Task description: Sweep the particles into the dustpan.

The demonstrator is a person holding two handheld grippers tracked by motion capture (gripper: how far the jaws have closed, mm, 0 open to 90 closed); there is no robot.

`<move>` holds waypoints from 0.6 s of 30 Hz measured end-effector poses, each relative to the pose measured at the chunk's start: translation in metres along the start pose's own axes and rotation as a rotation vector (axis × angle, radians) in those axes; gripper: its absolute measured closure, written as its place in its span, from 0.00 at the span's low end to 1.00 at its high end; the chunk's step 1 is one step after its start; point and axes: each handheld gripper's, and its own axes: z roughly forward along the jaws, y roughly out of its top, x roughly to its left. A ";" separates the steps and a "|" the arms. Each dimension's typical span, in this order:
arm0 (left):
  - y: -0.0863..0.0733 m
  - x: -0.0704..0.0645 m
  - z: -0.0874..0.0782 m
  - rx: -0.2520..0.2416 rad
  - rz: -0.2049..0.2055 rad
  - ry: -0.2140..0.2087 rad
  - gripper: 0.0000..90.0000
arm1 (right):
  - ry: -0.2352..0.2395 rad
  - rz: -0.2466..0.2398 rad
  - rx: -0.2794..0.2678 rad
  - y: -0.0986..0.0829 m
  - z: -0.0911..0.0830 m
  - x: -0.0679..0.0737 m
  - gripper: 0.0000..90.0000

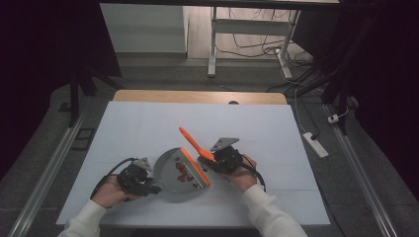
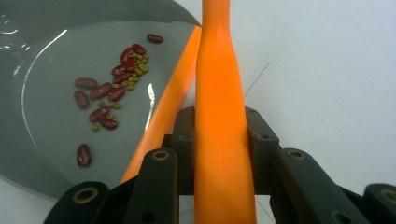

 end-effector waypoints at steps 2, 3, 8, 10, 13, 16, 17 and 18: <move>0.000 0.000 0.000 -0.002 -0.003 0.001 0.68 | 0.002 -0.007 0.001 0.001 0.001 0.003 0.77; 0.000 0.000 0.000 -0.002 -0.003 0.000 0.68 | 0.001 -0.013 -0.002 0.001 0.001 0.004 0.77; 0.000 0.000 0.000 -0.001 -0.003 -0.001 0.68 | 0.033 -0.004 -0.012 0.005 0.003 0.013 0.77; 0.000 0.000 0.000 -0.002 -0.004 -0.001 0.69 | 0.046 -0.005 -0.028 0.007 0.003 0.018 0.77; 0.000 0.000 0.001 -0.002 -0.004 -0.001 0.68 | 0.106 0.008 -0.063 0.012 -0.001 0.022 0.77; 0.000 0.000 0.001 -0.002 -0.006 -0.005 0.68 | 0.106 -0.019 -0.102 0.015 -0.006 0.026 0.77; 0.000 0.000 0.001 -0.001 -0.004 -0.004 0.68 | 0.099 -0.020 -0.115 0.016 -0.008 0.025 0.77; 0.000 0.000 0.001 -0.001 -0.003 -0.004 0.68 | 0.084 -0.018 -0.122 0.017 -0.010 0.023 0.77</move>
